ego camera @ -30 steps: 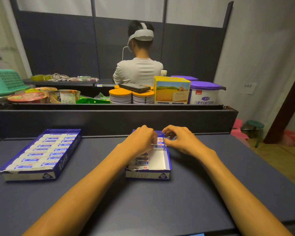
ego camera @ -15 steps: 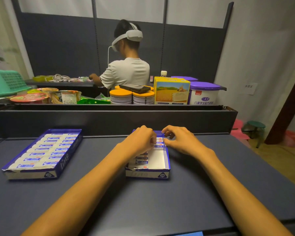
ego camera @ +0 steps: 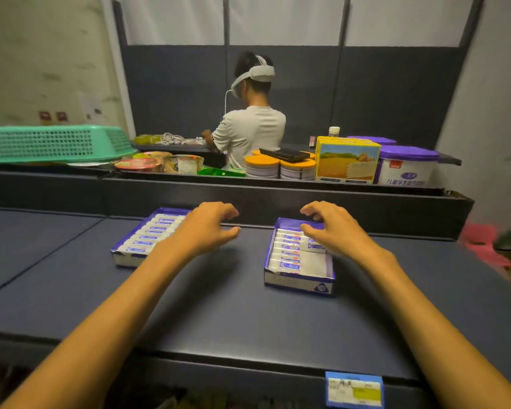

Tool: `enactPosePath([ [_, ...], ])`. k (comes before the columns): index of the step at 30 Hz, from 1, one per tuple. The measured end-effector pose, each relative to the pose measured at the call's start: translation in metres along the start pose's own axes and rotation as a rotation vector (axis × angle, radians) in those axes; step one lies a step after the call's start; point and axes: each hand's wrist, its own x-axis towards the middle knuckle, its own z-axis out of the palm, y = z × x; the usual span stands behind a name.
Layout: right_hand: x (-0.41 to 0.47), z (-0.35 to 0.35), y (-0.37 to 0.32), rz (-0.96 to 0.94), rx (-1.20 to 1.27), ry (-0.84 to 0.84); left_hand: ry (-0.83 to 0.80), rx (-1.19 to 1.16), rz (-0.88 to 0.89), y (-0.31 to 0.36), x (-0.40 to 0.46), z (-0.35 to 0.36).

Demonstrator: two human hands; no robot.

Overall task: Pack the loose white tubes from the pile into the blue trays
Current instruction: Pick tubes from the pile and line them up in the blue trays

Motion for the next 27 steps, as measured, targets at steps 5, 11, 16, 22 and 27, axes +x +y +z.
enactPosePath([
  [5, -0.001, 0.025, -0.064, -0.145, -0.059, -0.072, -0.023, 0.07, -0.104, -0.042, -0.047, -0.028],
  [11, 0.004, 0.073, -0.156, -0.303, -0.12, -0.092, 0.014, 0.145, -0.214, -0.102, -0.116, -0.072],
  [16, -0.004, 0.136, -0.257, -0.393, -0.058, -0.174, -0.002, 0.215, -0.306, -0.181, -0.197, -0.126],
  [22, -0.013, 0.213, -0.402, -0.524, -0.073, -0.218, 0.029, 0.273, -0.394, -0.278, -0.302, -0.193],
  [27, -0.012, 0.256, -0.511, -0.589, -0.062, -0.264, 0.036, 0.325, -0.497, -0.354, -0.379, -0.25],
])
